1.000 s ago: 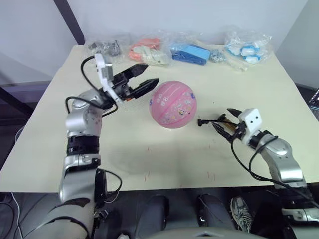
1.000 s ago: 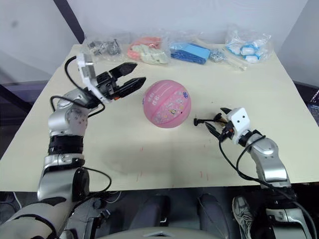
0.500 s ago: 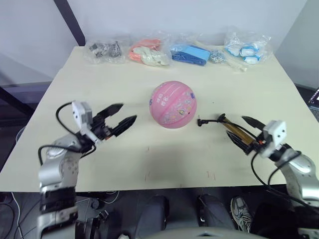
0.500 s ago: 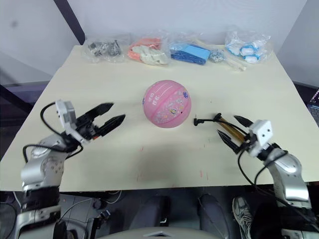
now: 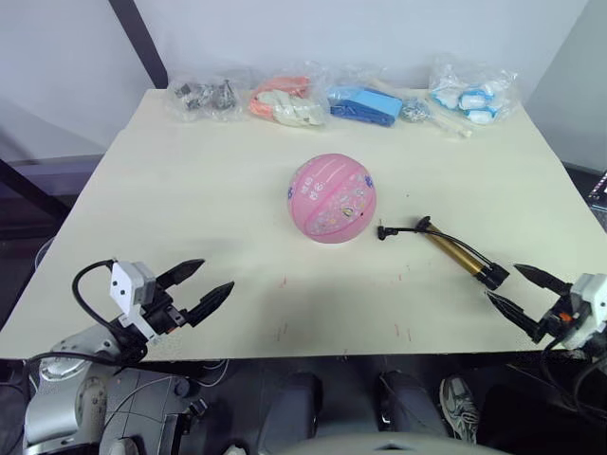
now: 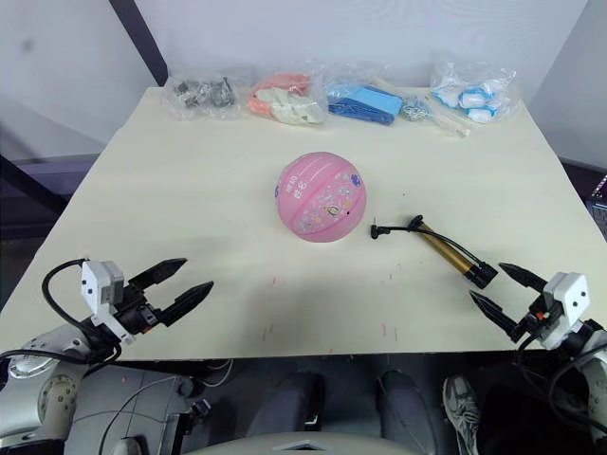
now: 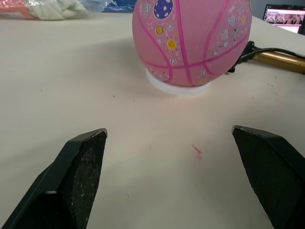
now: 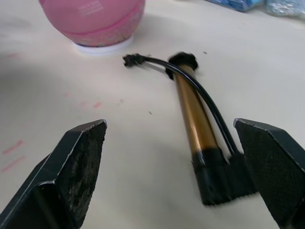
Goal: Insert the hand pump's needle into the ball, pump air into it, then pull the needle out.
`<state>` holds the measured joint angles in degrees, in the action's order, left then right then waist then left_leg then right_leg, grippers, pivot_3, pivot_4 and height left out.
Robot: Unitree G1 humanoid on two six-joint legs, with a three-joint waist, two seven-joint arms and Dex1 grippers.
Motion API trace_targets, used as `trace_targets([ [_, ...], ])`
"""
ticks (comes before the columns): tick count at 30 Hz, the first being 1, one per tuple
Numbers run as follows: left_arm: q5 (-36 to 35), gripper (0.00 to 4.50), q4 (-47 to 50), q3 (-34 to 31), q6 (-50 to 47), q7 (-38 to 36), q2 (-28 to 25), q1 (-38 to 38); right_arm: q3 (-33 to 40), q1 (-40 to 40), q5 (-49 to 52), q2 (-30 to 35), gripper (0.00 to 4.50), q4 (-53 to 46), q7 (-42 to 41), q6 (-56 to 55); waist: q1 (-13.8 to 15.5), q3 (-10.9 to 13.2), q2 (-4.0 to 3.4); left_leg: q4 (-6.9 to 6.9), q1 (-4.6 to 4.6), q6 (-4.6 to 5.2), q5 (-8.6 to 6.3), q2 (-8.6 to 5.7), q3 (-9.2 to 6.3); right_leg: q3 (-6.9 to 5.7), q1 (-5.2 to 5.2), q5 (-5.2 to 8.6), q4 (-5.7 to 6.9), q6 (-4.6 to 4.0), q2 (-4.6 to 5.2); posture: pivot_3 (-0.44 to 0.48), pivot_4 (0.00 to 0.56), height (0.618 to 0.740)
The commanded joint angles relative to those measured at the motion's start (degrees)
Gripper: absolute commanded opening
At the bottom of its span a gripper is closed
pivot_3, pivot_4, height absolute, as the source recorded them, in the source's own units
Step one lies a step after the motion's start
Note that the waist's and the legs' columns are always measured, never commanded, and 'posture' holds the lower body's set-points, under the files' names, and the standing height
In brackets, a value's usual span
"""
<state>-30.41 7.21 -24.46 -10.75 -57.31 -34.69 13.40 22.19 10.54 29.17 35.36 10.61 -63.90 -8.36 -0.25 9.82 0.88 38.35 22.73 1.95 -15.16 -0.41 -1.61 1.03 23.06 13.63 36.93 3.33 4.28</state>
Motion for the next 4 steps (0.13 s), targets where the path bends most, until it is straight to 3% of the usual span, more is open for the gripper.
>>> trace_targets([
  [1, 0.57, 4.50, -0.36, -1.69, 2.59, -0.58, -1.01, 1.47, 4.04, 0.51, 1.35, 1.29, 4.49, 3.92, -2.39, -3.18, 0.02, 0.00, 0.00, 0.00, 0.00, 0.00, 0.00, 0.00, 0.01, 0.01, 0.00, 0.00, -0.01, 0.00, -0.13, 0.000, 0.150, 0.740],
  [4, 1.53, 4.50, -1.76, -1.49, 4.34, -0.43, -1.21, 1.87, 4.89, 0.56, 1.20, 1.85, 4.49, 7.06, -4.30, -5.05, 0.00, 0.00, 0.00, -0.01, 0.00, 0.00, 0.00, 0.02, 0.03, 0.03, 0.00, 0.00, -0.02, 0.00, -0.14, 0.000, 0.150, 0.740],
])
